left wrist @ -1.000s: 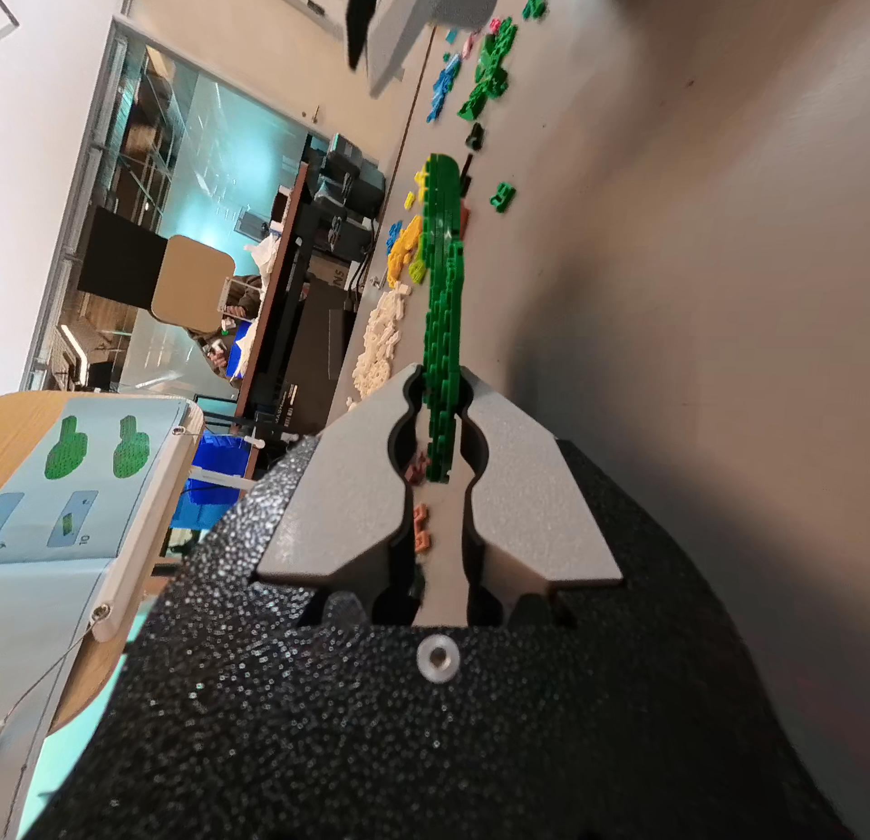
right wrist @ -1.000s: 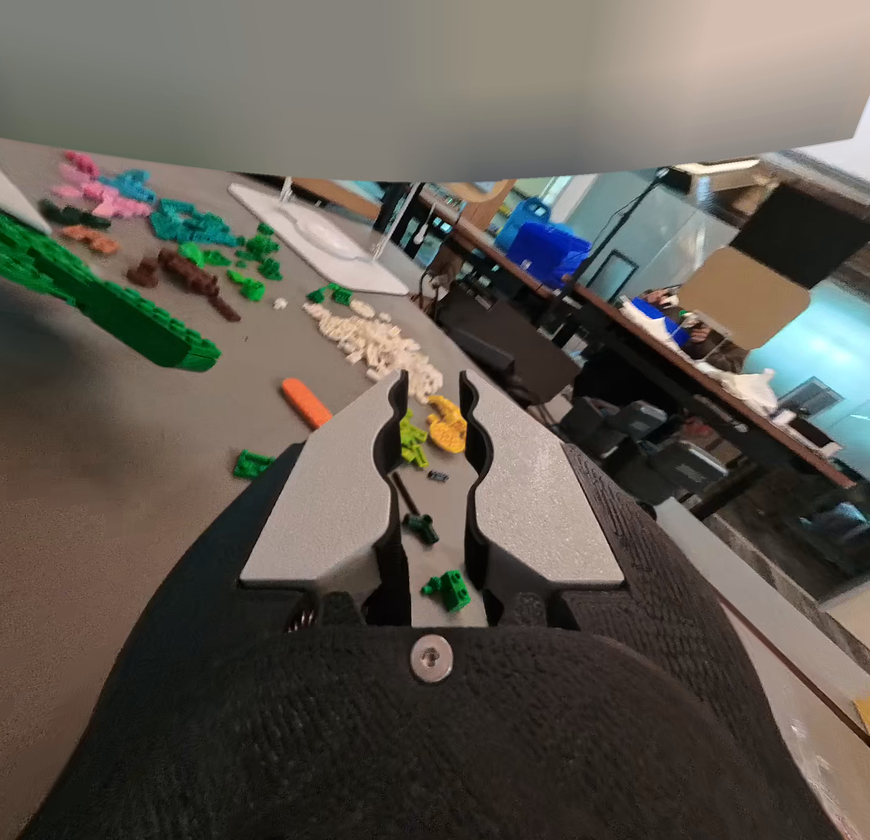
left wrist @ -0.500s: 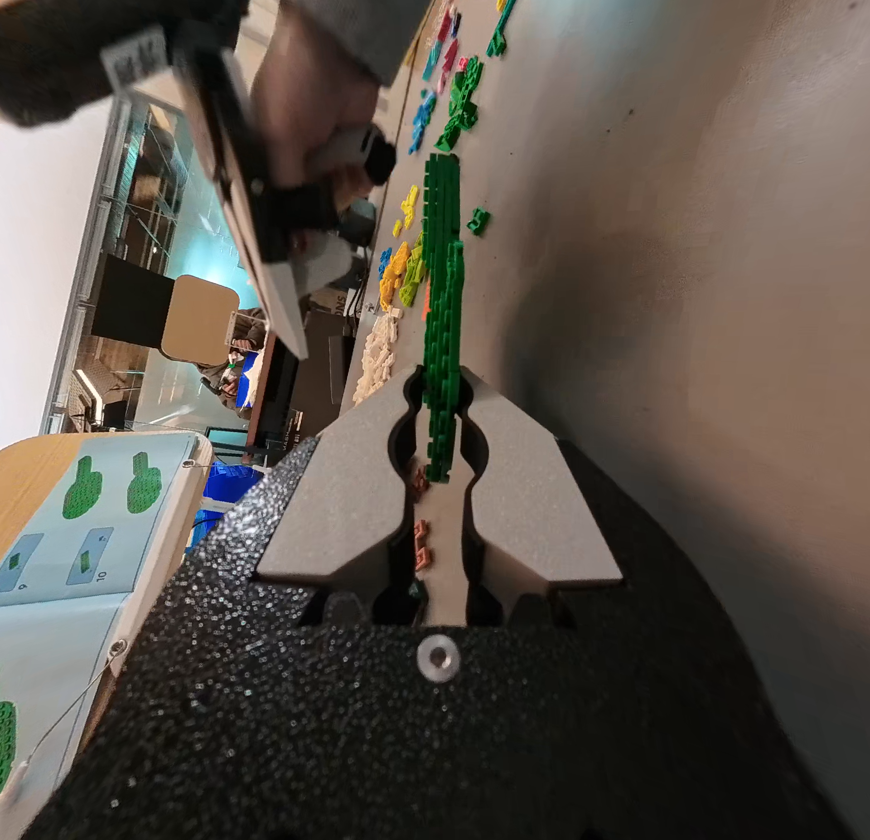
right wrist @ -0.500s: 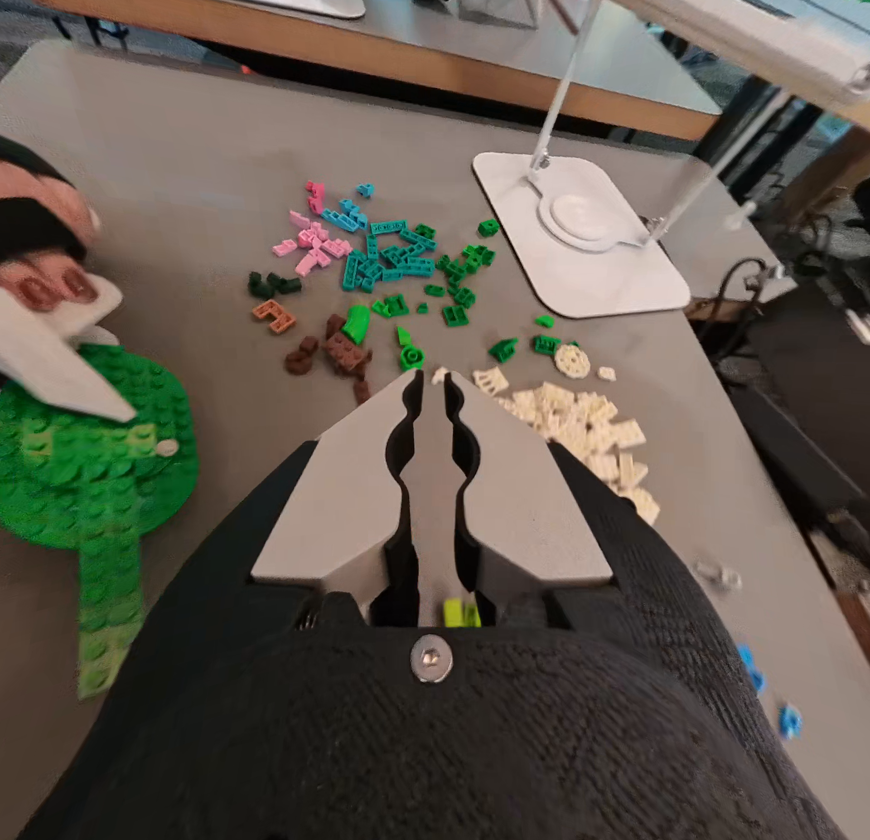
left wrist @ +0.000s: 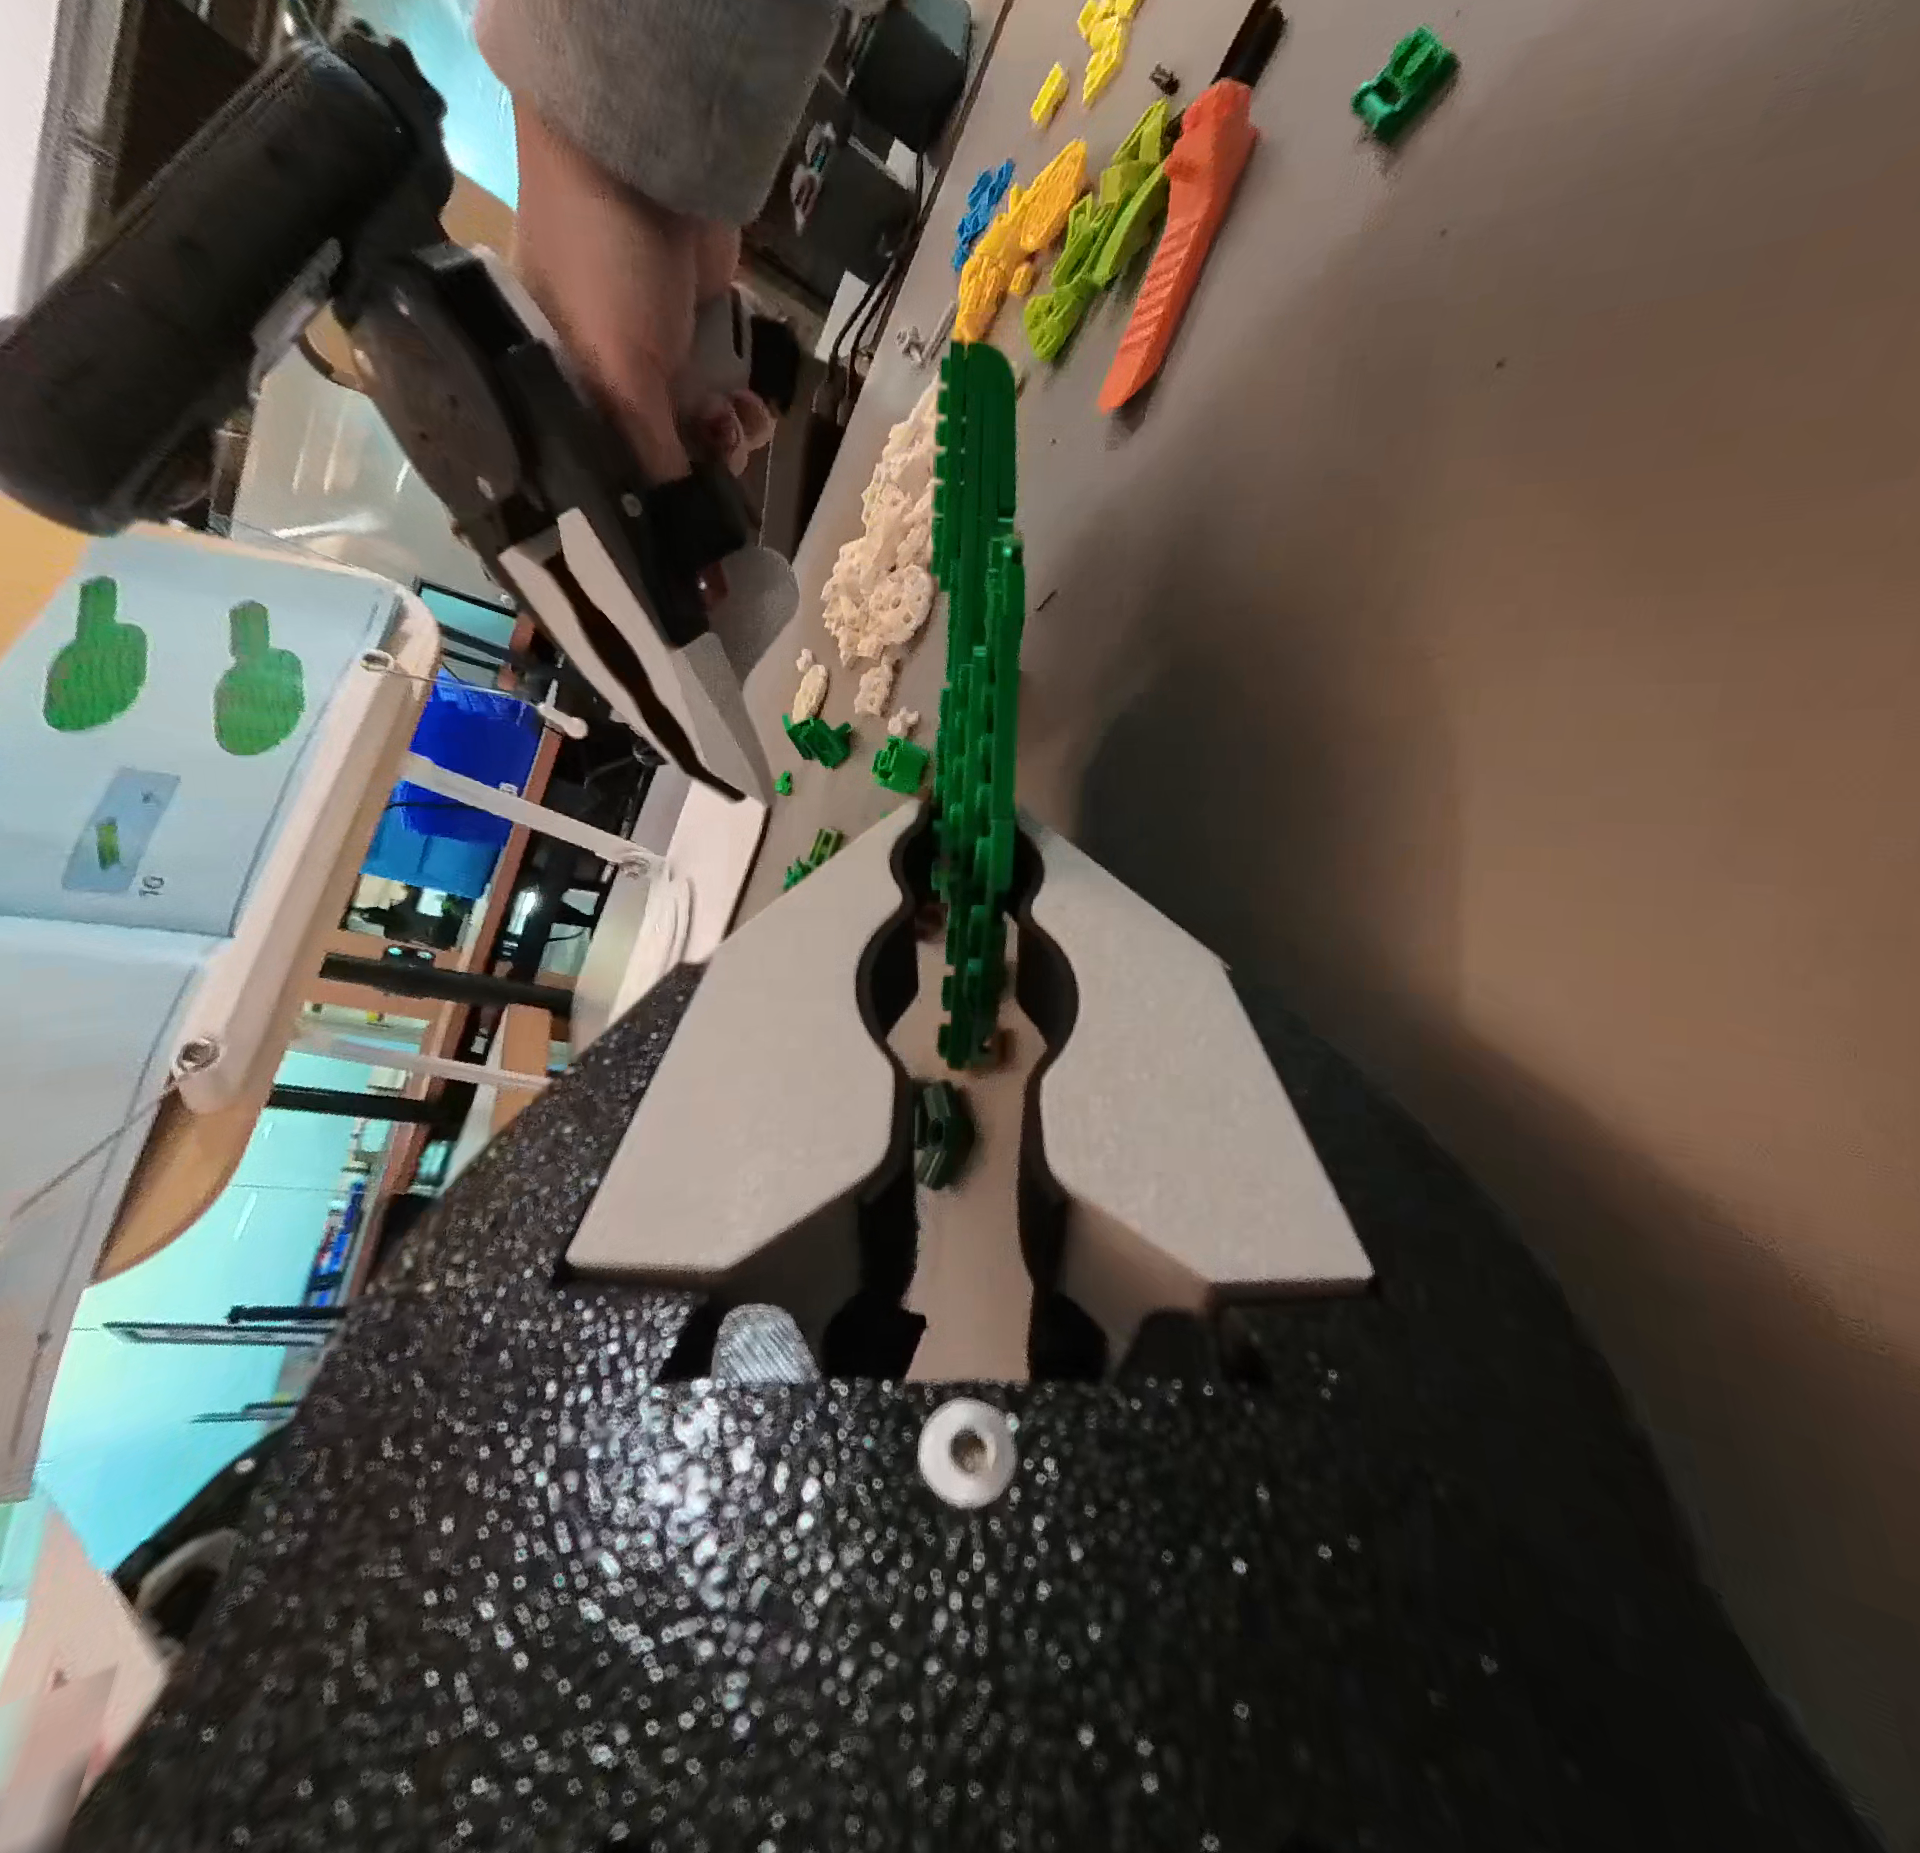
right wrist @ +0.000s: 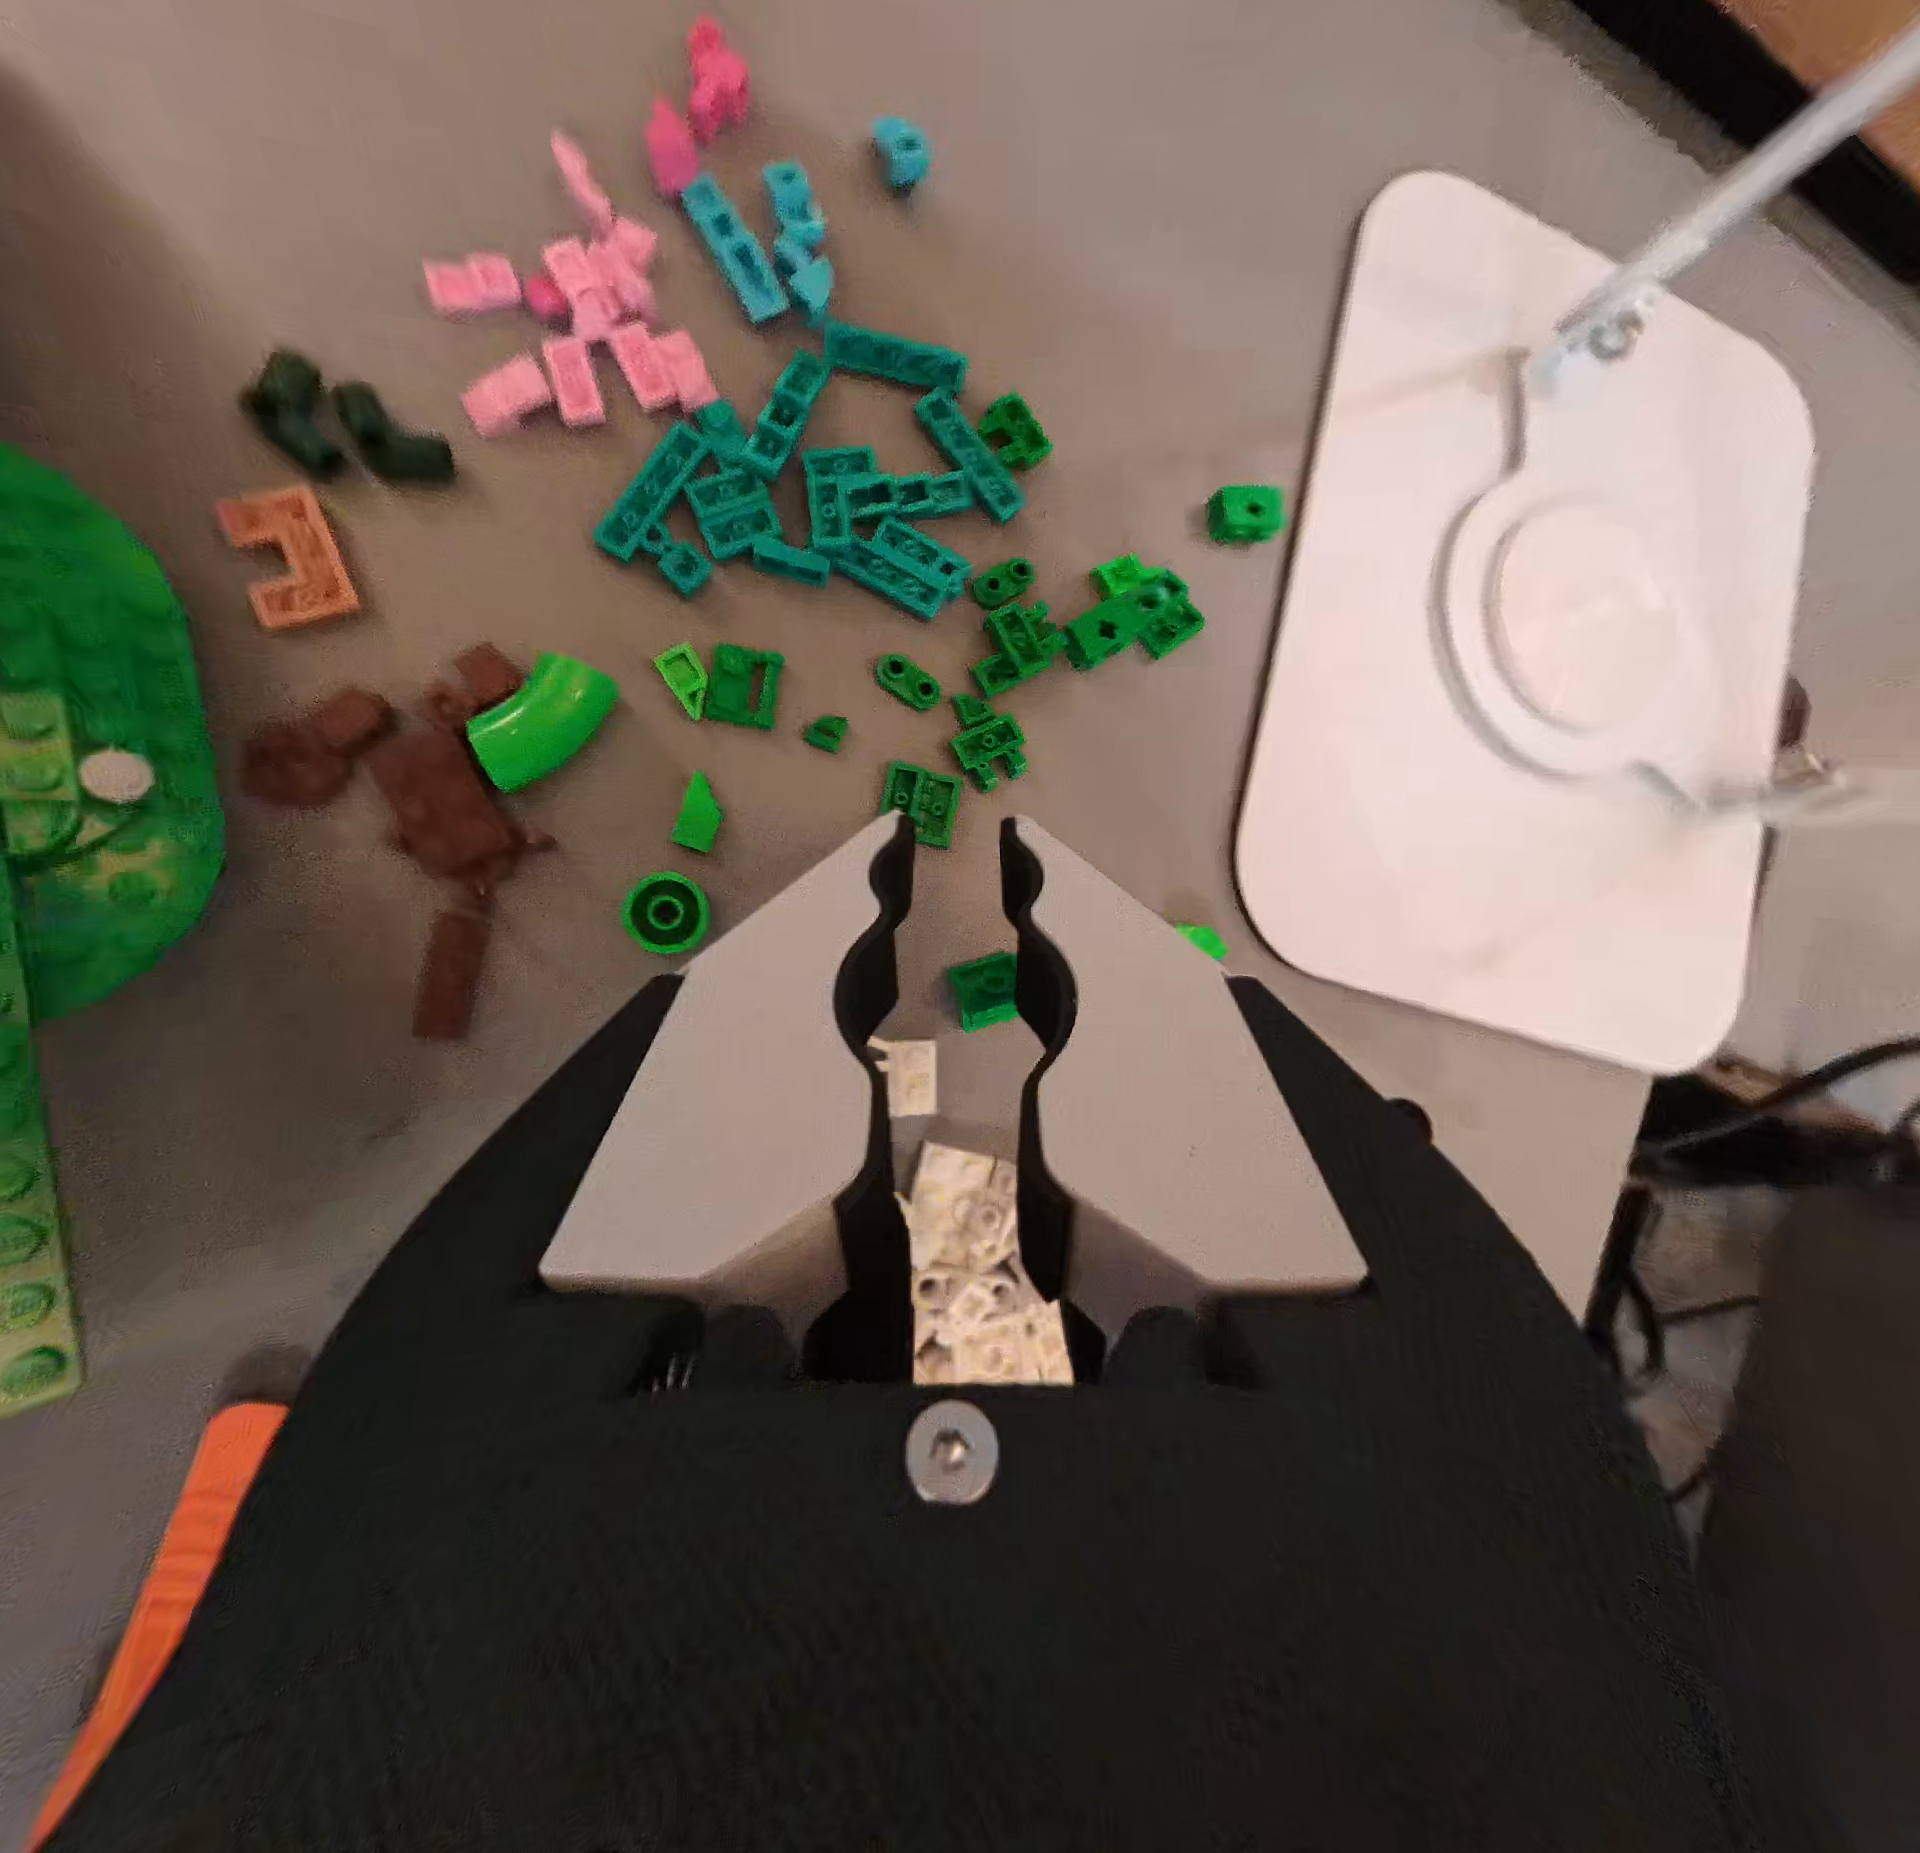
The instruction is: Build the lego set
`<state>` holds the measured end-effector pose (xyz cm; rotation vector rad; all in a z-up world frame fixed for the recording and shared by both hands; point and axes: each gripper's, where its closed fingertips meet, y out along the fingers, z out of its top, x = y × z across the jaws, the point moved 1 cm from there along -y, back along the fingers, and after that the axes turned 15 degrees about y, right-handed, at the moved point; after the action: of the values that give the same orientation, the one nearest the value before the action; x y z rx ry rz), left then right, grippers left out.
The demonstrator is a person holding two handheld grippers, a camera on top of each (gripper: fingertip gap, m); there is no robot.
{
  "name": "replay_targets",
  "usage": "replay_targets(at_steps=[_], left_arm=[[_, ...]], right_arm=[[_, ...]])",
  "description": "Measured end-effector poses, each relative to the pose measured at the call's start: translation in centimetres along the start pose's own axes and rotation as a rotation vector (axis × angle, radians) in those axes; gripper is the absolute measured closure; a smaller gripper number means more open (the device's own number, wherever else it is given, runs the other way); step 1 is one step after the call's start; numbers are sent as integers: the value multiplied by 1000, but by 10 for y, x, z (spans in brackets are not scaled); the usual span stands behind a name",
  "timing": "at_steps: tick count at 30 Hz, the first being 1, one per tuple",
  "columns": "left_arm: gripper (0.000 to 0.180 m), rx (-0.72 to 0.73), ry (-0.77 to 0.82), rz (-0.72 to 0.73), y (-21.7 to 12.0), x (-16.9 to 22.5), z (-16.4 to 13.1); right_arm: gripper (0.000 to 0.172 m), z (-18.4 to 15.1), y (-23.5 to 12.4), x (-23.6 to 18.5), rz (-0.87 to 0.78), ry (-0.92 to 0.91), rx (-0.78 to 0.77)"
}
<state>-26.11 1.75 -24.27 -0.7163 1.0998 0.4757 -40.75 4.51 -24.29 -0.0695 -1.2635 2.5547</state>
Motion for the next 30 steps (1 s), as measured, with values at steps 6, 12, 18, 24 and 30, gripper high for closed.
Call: replay_targets(at_steps=[6,12,18,24,30], left_arm=[[171,18,-14,-19,0,2,2],[171,14,-39,-31,1,2,-1],[171,21,-36,-37,1,4,0],[171,27,-33,-42,1,4,1],[171,31,-30,-44,0,5,2]], right_arm=[[159,-3,14,17,-44,-13,-125],[163,3,15,-10,175,-26,-116],[162,2,23,-25,225,-98,-173],[158,1,32,-26,223,-113,-225],[165,2,34,-26,224,-122,-233]])
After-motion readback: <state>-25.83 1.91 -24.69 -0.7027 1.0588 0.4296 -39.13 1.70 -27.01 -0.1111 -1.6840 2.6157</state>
